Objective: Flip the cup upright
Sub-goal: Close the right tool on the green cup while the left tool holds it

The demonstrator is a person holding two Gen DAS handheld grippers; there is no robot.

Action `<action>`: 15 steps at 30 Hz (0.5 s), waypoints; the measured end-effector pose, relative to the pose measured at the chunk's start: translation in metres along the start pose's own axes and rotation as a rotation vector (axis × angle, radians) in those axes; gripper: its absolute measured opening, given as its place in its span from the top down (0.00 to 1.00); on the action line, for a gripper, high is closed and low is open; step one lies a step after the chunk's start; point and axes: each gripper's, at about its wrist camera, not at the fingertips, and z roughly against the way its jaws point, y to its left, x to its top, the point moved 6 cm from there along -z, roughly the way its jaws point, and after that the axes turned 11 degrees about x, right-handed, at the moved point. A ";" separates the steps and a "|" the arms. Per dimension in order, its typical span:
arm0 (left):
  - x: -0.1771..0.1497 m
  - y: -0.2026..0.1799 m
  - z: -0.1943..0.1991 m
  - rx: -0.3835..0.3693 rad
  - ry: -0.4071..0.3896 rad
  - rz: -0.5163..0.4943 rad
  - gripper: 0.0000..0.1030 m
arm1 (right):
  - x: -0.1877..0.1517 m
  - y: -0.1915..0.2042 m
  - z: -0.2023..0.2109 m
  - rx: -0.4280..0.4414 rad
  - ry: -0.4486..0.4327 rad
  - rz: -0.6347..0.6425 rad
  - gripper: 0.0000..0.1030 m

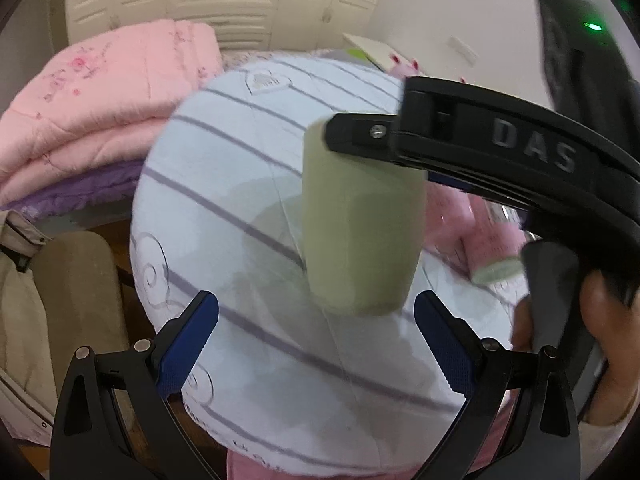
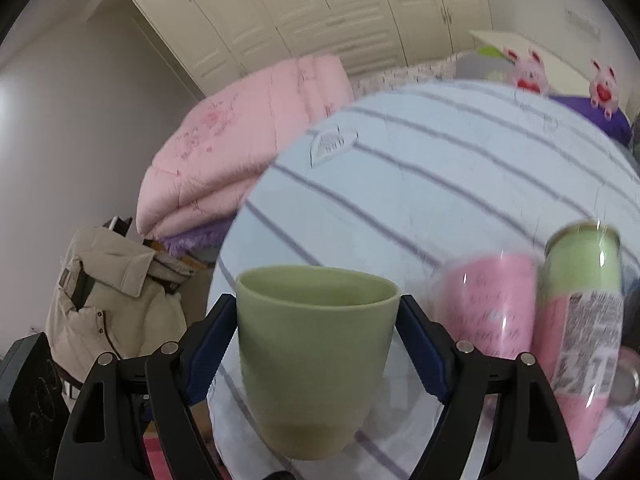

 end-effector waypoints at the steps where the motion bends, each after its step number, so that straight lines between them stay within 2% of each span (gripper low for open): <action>1: 0.003 0.000 -0.001 0.017 -0.007 0.004 0.03 | 0.004 0.002 0.003 -0.008 -0.023 0.023 0.23; 5: 0.005 -0.002 -0.008 0.038 -0.003 0.000 0.02 | 0.015 0.006 0.006 -0.047 -0.049 0.084 0.26; 6: 0.003 -0.003 -0.009 0.034 0.004 -0.004 0.02 | 0.016 0.004 0.004 -0.056 -0.035 0.079 0.26; 9: 0.000 -0.001 -0.012 0.026 0.015 0.001 0.02 | 0.011 -0.001 -0.006 -0.007 0.033 0.031 0.26; 15: 0.007 0.006 -0.013 0.004 0.011 0.027 0.02 | 0.010 -0.008 -0.027 -0.039 0.103 -0.010 0.23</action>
